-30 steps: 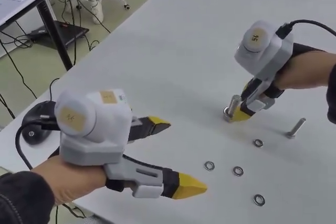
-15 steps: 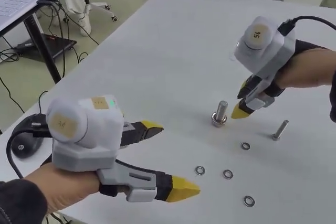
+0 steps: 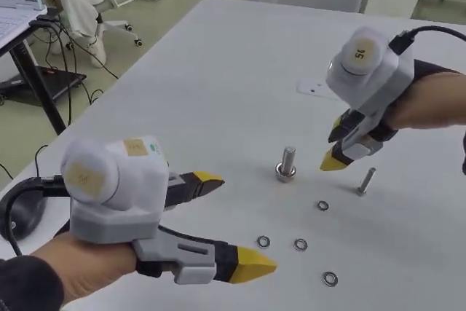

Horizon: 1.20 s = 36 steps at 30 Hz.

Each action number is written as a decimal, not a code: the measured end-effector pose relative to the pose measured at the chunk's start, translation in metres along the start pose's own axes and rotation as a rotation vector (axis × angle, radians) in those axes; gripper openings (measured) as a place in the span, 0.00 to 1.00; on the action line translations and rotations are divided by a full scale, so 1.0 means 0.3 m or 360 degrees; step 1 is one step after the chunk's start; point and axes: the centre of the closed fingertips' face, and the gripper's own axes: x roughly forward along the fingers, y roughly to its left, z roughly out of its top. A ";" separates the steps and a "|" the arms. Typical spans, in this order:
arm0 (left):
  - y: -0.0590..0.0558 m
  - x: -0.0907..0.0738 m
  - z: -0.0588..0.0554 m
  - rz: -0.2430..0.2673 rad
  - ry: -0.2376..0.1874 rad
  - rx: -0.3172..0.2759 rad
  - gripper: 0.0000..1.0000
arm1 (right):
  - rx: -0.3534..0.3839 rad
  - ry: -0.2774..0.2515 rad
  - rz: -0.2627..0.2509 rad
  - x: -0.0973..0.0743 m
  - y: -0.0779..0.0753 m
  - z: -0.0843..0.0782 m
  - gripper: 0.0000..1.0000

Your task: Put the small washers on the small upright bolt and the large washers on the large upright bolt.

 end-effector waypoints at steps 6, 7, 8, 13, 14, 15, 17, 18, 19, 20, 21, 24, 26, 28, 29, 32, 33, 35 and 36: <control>-0.015 0.011 0.009 -0.0022 0.0003 0.0018 0.82 | 0.0036 0.0010 0.0004 -0.002 0.043 -0.051 0.35; -0.017 0.012 0.010 -0.0026 0.0004 0.0018 0.82 | 0.0047 0.0012 0.0009 0.006 0.049 -0.064 0.35; -0.018 0.013 0.011 -0.0029 0.0003 0.0018 0.82 | 0.0056 0.0015 0.0014 0.012 0.053 -0.073 0.35; -0.023 0.018 0.012 -0.0039 0.0002 0.0026 0.82 | 0.0092 0.0032 0.0041 0.032 0.097 -0.112 0.34; -0.025 0.019 0.012 -0.0042 0.0002 0.0027 0.82 | 0.0098 0.0038 0.0048 0.038 0.105 -0.118 0.34; -0.026 0.020 0.011 -0.0043 0.0003 0.0026 0.82 | 0.0108 0.0044 0.0061 0.046 0.116 -0.125 0.34; -0.025 0.019 0.007 -0.0042 0.0006 0.0023 0.82 | 0.0117 0.0051 0.0073 0.061 0.127 -0.133 0.34; -0.024 0.019 0.007 -0.0041 0.0004 0.0022 0.82 | 0.0124 0.0057 0.0081 0.067 0.130 -0.136 0.34; -0.024 0.018 0.007 -0.0042 0.0003 0.0021 0.82 | 0.0124 0.0061 0.0085 0.075 0.133 -0.136 0.34; -0.024 0.018 0.007 -0.0042 0.0003 0.0019 0.82 | 0.0126 0.0062 0.0091 0.080 0.135 -0.136 0.34; -0.023 0.018 0.007 -0.0041 0.0002 0.0021 0.82 | 0.0136 0.0065 0.0104 0.088 0.138 -0.134 0.34; -0.022 0.020 0.004 -0.0045 0.0009 0.0022 0.82 | 0.0145 0.0062 0.0116 0.111 0.139 -0.128 0.32; -0.021 0.020 0.002 -0.0047 0.0013 0.0018 0.82 | 0.0149 0.0063 0.0128 0.125 0.143 -0.127 0.32; -0.020 0.020 -0.001 -0.0048 0.0017 0.0016 0.82 | 0.0145 0.0075 0.0135 0.142 0.145 -0.129 0.31; -0.020 0.020 -0.002 -0.0049 0.0020 0.0016 0.82 | 0.0140 0.0081 0.0139 0.151 0.146 -0.130 0.30; -0.021 0.021 -0.007 -0.0050 0.0026 0.0012 0.82 | 0.0127 0.0094 0.0137 0.174 0.140 -0.130 0.27; -0.021 0.021 -0.008 -0.0049 0.0029 0.0012 0.82 | 0.0124 0.0100 0.0141 0.180 0.138 -0.131 0.25; -0.020 0.022 -0.009 -0.0050 0.0030 0.0008 0.82 | 0.0125 0.0104 0.0139 0.197 0.127 -0.132 0.24; -0.020 0.022 -0.009 -0.0050 0.0030 0.0007 0.82 | 0.0123 0.0109 0.0139 0.202 0.125 -0.134 0.23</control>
